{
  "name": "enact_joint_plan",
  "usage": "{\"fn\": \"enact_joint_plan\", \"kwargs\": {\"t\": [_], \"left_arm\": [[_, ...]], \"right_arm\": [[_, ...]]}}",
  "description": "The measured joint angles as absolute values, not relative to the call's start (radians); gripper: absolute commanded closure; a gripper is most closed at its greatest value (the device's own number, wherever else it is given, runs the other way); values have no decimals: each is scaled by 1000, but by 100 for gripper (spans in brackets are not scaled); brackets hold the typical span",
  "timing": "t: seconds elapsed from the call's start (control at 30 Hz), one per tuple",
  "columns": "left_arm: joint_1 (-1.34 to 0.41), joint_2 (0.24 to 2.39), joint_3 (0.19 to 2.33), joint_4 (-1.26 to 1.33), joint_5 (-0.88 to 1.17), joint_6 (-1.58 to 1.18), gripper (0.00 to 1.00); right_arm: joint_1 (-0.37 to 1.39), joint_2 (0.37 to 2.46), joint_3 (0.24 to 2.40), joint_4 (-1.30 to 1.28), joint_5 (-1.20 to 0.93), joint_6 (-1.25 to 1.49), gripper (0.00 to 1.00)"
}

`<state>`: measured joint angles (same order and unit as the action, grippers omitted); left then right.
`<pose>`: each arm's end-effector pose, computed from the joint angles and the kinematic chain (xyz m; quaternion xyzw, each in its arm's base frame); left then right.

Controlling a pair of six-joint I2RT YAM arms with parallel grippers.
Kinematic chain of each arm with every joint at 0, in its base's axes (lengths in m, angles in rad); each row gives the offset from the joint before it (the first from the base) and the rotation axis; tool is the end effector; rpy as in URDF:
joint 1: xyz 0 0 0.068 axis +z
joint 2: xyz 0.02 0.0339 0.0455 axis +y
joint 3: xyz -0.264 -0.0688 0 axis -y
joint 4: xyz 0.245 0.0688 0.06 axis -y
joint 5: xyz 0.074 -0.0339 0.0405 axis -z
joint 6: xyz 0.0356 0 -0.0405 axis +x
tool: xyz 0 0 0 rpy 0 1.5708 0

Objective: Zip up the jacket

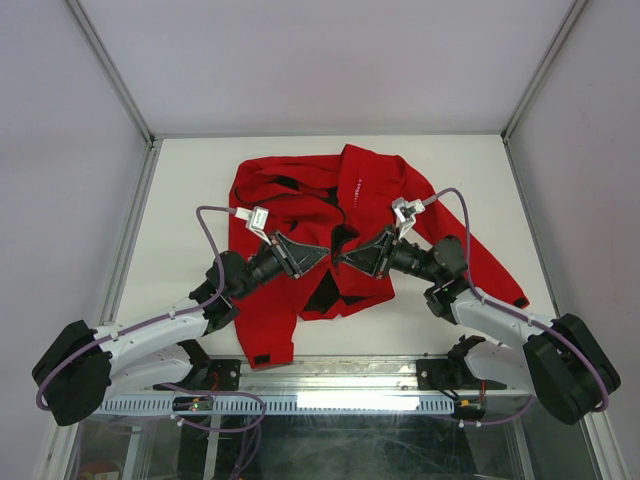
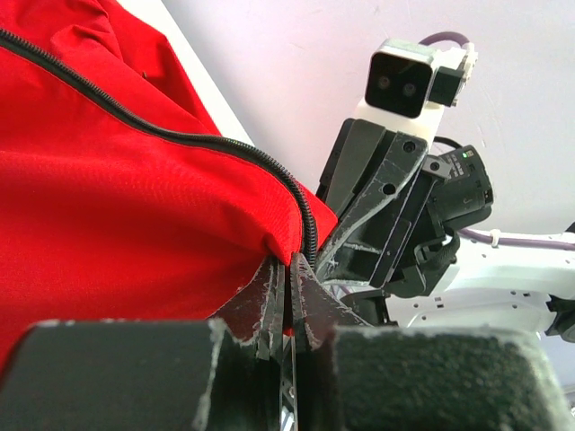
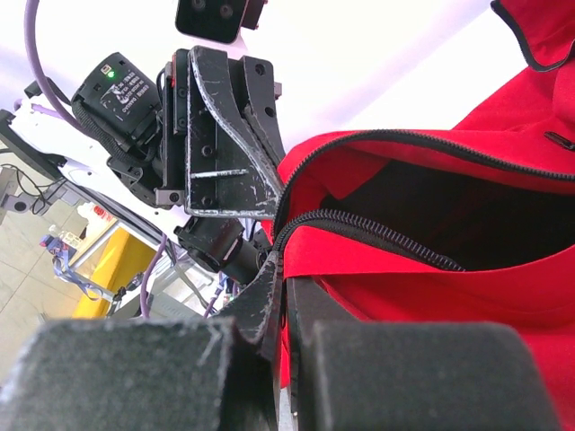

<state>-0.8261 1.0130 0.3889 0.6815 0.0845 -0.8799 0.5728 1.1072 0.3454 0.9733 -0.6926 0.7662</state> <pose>0.1492 -0.1663 0.2493 0.0123 0.6865 -0.5663 0.4560 0.1724 0.1382 0.2452 -0.2057 0.6139 0.6213 0.4413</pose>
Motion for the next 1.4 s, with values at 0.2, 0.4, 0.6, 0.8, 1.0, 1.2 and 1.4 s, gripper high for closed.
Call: {"fn": "enact_joint_plan", "kwargs": {"t": [0.2, 0.4, 0.6, 0.8, 1.0, 1.2, 1.4], "left_arm": [[-839, 1002, 390, 647, 76, -866, 100], [-839, 972, 391, 624, 51, -864, 100], [-839, 970, 406, 611, 51, -864, 100], [-839, 977, 416, 609, 49, -864, 100], [-839, 980, 437, 567, 21, -849, 100], [-839, 984, 446, 542, 7, -844, 100], [-839, 1002, 453, 542, 9, -845, 100]], "right_arm": [[573, 1107, 346, 969, -686, 765, 100], [573, 1095, 348, 900, -674, 738, 100], [573, 1067, 348, 839, -662, 708, 100], [574, 1062, 353, 829, -663, 701, 100], [575, 996, 353, 769, -658, 693, 100], [576, 978, 371, 732, -657, 686, 100], [582, 1003, 398, 731, -653, 686, 100]]}}
